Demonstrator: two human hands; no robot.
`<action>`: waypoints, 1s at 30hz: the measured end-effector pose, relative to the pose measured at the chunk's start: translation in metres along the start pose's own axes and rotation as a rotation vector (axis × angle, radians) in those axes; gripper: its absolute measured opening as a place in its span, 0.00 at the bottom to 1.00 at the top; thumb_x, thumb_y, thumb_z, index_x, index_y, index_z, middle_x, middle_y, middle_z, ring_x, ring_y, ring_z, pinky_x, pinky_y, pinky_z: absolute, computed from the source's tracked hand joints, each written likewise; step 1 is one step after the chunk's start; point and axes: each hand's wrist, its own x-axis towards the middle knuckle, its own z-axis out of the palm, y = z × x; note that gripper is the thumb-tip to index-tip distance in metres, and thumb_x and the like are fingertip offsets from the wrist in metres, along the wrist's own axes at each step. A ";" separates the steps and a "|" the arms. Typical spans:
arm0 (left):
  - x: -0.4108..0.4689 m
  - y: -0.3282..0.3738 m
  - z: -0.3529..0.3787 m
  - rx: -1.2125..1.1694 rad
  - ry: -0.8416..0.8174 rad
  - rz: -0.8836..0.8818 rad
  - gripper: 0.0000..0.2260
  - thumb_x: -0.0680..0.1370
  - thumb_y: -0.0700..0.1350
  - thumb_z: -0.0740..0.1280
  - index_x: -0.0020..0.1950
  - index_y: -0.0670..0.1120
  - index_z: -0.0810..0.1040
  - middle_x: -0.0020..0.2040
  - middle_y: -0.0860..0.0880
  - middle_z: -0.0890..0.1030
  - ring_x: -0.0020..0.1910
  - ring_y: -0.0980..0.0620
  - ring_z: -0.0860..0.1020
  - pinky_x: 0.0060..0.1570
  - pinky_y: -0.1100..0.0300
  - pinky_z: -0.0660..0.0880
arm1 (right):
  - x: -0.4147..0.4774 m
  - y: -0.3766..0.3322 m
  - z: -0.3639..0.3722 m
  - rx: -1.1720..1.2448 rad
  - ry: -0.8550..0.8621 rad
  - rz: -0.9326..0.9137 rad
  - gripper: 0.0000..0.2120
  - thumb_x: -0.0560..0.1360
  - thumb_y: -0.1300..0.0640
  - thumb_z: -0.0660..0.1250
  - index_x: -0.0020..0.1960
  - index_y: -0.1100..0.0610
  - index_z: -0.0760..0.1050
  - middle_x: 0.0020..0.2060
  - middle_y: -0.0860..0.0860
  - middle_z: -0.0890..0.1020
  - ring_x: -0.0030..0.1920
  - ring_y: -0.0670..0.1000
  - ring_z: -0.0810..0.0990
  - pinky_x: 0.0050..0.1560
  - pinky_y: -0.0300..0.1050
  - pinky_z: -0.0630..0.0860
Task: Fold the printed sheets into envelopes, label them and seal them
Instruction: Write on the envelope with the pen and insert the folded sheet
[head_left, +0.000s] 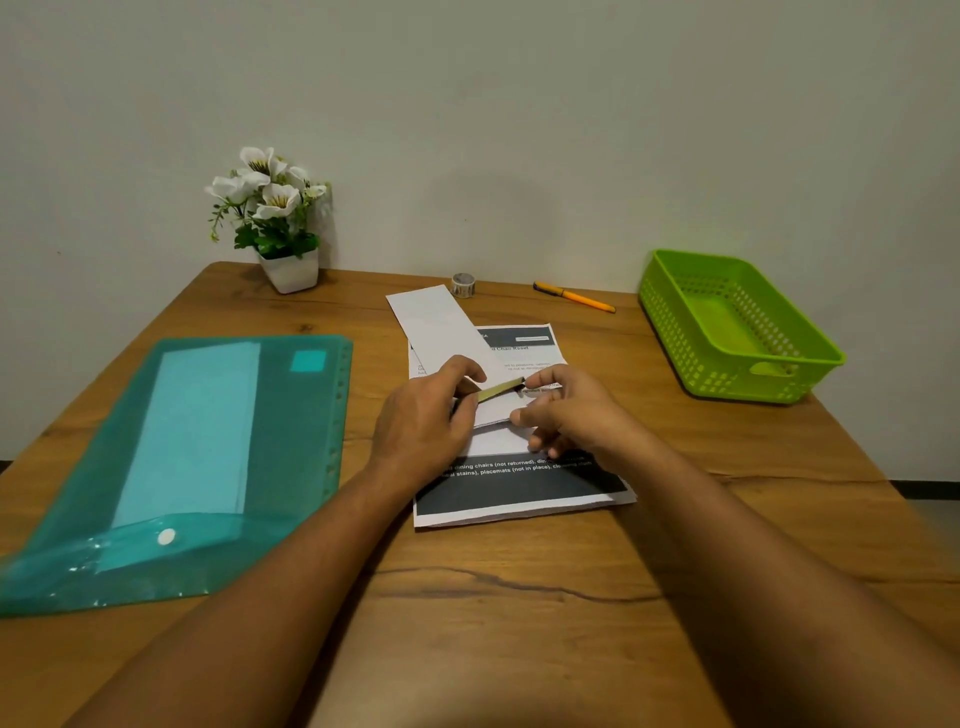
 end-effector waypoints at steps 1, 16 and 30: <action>0.000 0.000 0.000 -0.006 0.000 0.000 0.11 0.81 0.44 0.69 0.62 0.53 0.77 0.51 0.55 0.86 0.47 0.54 0.83 0.47 0.50 0.83 | 0.001 0.001 0.002 -0.043 0.008 -0.030 0.23 0.73 0.64 0.78 0.63 0.55 0.71 0.44 0.60 0.84 0.33 0.54 0.83 0.28 0.44 0.77; -0.001 -0.002 0.000 -0.086 0.006 0.041 0.12 0.80 0.42 0.70 0.62 0.53 0.77 0.50 0.54 0.86 0.47 0.55 0.84 0.46 0.50 0.83 | 0.018 0.005 0.017 -0.332 0.184 -0.193 0.23 0.73 0.48 0.79 0.61 0.50 0.73 0.36 0.49 0.81 0.34 0.51 0.82 0.39 0.59 0.82; -0.003 -0.005 0.000 -0.152 0.047 0.099 0.10 0.80 0.45 0.69 0.61 0.53 0.77 0.49 0.57 0.86 0.48 0.56 0.83 0.45 0.51 0.81 | 0.035 0.001 0.030 -0.513 0.330 -0.106 0.05 0.74 0.54 0.72 0.44 0.54 0.79 0.38 0.50 0.83 0.43 0.56 0.82 0.40 0.53 0.78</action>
